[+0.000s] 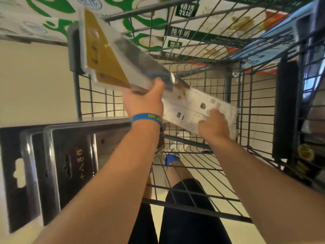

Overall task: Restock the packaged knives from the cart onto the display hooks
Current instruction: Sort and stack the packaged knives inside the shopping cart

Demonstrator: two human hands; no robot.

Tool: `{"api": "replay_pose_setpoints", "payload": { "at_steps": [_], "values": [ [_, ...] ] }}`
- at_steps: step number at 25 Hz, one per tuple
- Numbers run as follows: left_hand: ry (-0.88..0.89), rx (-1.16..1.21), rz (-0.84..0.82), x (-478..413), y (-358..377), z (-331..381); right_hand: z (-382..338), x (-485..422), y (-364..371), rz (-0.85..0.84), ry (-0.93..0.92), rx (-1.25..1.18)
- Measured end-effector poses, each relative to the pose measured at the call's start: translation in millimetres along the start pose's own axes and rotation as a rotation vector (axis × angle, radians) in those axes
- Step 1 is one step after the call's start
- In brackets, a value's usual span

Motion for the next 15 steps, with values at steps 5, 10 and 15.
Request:
{"api": "replay_pose_setpoints", "payload": {
  "at_steps": [5,10,15],
  "values": [
    [0.183,-0.092,0.051,-13,-21,27,-56,-59,34,-0.104,-0.318,0.41],
    [0.26,-0.084,-0.013,-27,-29,40,-80,-98,31,-0.048,-0.472,0.434],
    [0.28,-0.189,-0.055,-20,-26,42,-63,-95,24,-0.03,-0.322,0.409]
  ]
}}
Point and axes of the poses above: each hand's wrist, its own x-axis away from the middle knuckle, its own y-axis out of the palm, z = x × y, the point moved 9 cm from there along -x, towards the middle knuckle, and after that the axes turned 8 degrees about -x, right-handed, at the moved point
